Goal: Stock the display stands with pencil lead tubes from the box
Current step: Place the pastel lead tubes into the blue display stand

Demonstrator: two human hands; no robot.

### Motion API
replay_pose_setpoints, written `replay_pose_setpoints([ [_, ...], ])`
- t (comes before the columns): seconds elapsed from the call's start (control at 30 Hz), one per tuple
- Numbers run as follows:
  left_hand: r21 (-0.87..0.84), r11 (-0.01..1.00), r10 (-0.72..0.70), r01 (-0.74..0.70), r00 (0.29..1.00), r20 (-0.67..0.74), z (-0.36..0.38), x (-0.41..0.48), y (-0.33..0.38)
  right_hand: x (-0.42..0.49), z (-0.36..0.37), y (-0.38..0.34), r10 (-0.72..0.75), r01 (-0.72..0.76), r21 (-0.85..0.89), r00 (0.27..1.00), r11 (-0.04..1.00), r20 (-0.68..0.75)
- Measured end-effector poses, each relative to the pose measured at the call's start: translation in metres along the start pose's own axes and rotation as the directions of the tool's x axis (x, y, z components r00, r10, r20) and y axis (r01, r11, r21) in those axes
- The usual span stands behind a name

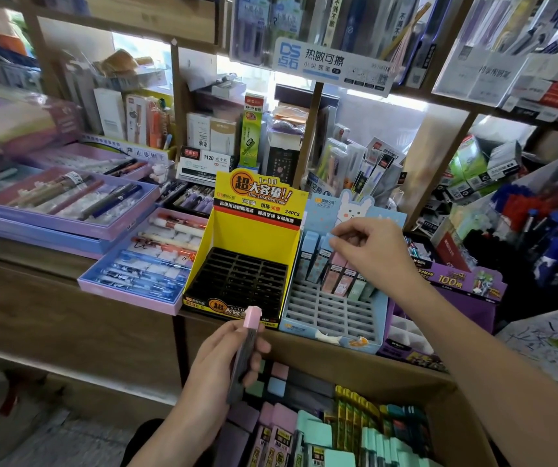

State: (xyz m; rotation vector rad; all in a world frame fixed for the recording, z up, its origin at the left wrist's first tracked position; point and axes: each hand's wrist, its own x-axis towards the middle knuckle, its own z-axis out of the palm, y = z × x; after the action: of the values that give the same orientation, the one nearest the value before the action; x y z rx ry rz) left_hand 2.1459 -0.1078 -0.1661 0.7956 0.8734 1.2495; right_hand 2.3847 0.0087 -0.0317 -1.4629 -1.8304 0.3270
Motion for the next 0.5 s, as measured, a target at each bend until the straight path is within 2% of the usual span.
replay_pose_setpoints([
  [0.5,0.001,1.000,-0.006,0.006,1.000,-0.003,0.0025,-0.0024,0.0026,0.0009,0.0009,-0.0059,-0.068,0.070,-0.040,0.996,0.997,0.049],
])
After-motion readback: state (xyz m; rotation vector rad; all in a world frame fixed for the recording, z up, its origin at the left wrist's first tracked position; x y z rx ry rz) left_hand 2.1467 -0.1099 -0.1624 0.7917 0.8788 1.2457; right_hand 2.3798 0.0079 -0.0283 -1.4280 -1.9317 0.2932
